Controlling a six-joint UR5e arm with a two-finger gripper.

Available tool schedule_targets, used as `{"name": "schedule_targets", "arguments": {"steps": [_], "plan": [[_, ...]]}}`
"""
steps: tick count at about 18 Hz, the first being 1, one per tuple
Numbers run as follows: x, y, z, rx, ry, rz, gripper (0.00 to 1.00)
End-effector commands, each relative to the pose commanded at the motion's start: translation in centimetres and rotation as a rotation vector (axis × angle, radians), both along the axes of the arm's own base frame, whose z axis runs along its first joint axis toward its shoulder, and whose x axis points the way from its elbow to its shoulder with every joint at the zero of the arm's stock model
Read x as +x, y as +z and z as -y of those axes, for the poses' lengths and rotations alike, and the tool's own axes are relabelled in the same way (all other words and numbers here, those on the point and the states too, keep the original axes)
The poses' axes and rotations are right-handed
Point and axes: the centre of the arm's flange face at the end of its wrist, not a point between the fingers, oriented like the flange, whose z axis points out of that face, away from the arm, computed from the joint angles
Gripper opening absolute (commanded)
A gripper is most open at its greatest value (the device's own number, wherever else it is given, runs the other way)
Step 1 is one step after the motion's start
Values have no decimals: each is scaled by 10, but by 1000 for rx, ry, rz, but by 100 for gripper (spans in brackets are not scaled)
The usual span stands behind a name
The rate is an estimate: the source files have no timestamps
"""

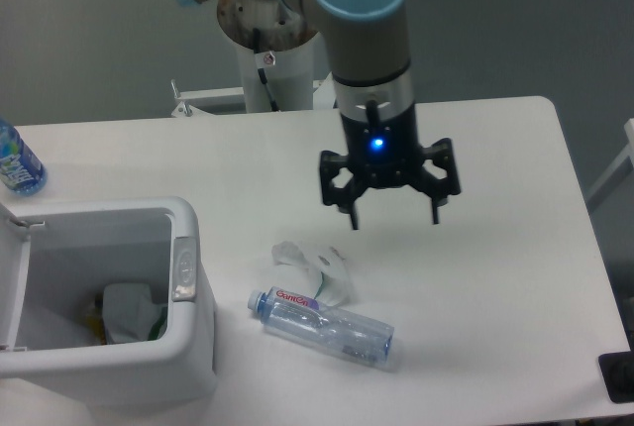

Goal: Place the trash in the trash can
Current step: 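Lower the open gripper down over the crumpled white tissue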

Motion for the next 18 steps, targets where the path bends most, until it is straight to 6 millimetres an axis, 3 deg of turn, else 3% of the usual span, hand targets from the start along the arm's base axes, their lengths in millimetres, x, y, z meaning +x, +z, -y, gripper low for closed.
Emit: {"name": "schedule_targets", "arguments": {"steps": [6, 9, 16, 18], "plan": [[-2, -53, -2, -58, 16, 62, 100], [3, -99, 3, -112, 45, 108, 100], [28, -171, -28, -61, 185, 247, 100], [32, -173, -35, -38, 200, 269, 100]]}}
